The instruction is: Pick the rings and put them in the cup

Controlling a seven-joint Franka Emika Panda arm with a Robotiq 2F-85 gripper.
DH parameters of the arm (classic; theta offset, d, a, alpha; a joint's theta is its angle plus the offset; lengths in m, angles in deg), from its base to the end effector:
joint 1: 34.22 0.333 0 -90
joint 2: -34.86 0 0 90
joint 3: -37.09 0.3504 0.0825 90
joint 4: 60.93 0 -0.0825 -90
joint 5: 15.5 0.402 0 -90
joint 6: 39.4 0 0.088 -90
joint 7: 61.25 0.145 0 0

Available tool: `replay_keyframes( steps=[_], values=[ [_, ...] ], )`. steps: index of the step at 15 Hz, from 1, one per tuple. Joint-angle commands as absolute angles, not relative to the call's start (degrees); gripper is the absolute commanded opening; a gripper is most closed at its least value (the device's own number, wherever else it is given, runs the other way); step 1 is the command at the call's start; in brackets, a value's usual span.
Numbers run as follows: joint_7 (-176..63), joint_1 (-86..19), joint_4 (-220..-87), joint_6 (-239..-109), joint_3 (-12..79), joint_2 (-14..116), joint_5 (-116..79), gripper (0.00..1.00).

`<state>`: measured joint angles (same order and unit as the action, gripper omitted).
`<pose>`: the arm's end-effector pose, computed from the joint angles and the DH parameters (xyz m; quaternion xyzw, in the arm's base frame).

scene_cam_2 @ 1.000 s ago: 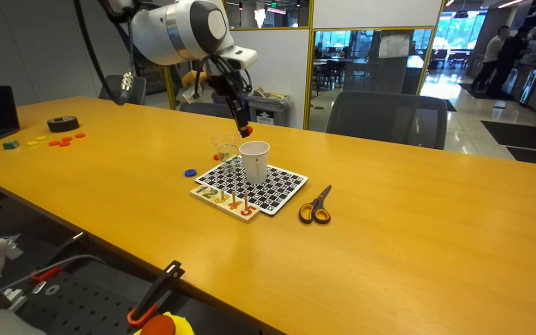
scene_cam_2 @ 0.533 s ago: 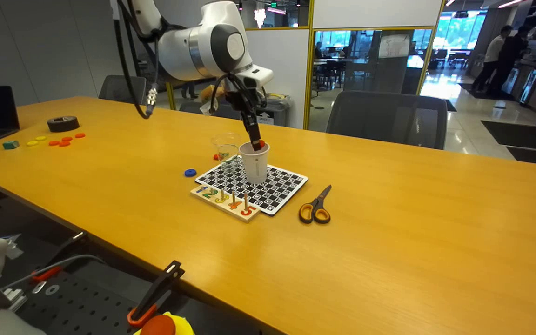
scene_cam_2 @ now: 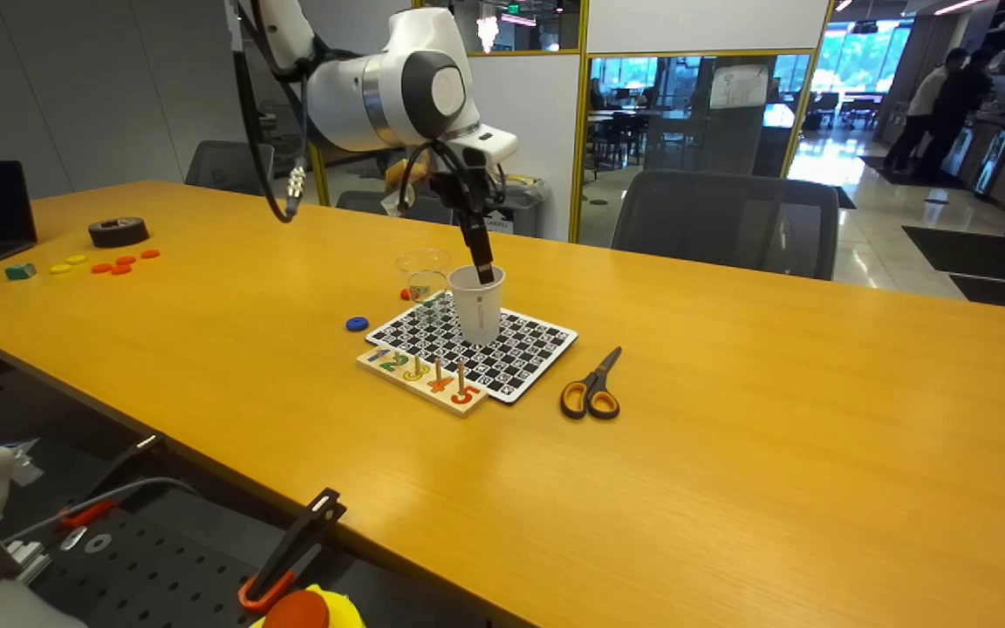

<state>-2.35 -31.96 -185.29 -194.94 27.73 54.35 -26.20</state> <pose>0.6099 -0.0717 0.2380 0.8766 -0.4646 0.1235 0.0218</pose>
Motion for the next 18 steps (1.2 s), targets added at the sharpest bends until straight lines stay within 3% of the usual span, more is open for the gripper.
replay_keyframes(
  steps=[1, 5, 9, 18],
  values=[
    [0.06, -28.08, -184.89, -193.19, 24.64, 51.69, -29.11, 1.00],
    [0.15, -24.80, -184.05, -192.43, 24.66, 48.97, -35.10, 1.00],
    [-13.36, -25.89, -177.21, -186.51, 32.68, 50.79, -29.80, 1.00],
    [-43.72, -26.37, -157.01, -176.98, 43.03, 68.37, -14.12, 1.00]
  ],
)
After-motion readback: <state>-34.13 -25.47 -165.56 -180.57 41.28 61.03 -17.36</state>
